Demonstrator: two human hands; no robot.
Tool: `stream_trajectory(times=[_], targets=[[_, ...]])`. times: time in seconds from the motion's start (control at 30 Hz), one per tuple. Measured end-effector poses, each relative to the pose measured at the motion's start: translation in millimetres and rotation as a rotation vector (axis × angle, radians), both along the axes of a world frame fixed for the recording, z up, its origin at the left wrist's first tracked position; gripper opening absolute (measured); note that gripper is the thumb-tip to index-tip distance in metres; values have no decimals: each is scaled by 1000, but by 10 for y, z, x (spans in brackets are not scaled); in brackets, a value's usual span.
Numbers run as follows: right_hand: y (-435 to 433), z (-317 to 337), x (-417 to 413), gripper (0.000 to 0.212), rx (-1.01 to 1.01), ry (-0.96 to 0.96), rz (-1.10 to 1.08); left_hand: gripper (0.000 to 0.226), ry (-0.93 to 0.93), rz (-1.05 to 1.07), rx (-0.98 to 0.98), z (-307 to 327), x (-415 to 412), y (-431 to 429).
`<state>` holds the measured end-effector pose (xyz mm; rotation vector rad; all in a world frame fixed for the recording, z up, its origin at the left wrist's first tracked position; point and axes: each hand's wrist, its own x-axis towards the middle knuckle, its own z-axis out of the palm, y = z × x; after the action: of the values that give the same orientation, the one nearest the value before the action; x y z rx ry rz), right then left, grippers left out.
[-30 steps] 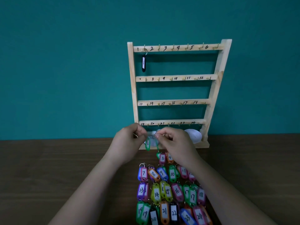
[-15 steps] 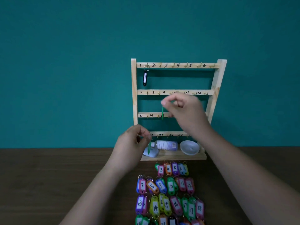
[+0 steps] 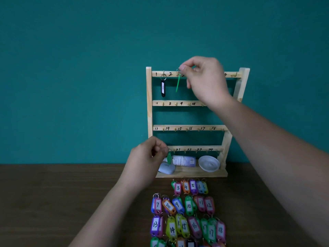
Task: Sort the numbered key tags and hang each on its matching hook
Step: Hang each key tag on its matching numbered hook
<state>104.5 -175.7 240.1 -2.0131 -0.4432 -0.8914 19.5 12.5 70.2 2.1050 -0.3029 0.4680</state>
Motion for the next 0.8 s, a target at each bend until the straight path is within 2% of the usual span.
stream_trajectory(times=[0.37,0.5,0.57,0.73,0.8], targets=[[-4,-31,3,20,-87,43,-64,14,-47,-4,-36,50,-24,-9],[-58,-254,-124,15,-60,-43,-62,15,-63,-6,-59,62,-45,-17],[-45,-438,-251,12,-84,-61,10,15,-74,11,-75,82,-50,-11],[28,-863,-510,13,-339,127,215,12,-105,51,-154,109,-60,-5],[38,-989,-541,17,-366,219,284,12,-126,64,-169,113,-63,-5]])
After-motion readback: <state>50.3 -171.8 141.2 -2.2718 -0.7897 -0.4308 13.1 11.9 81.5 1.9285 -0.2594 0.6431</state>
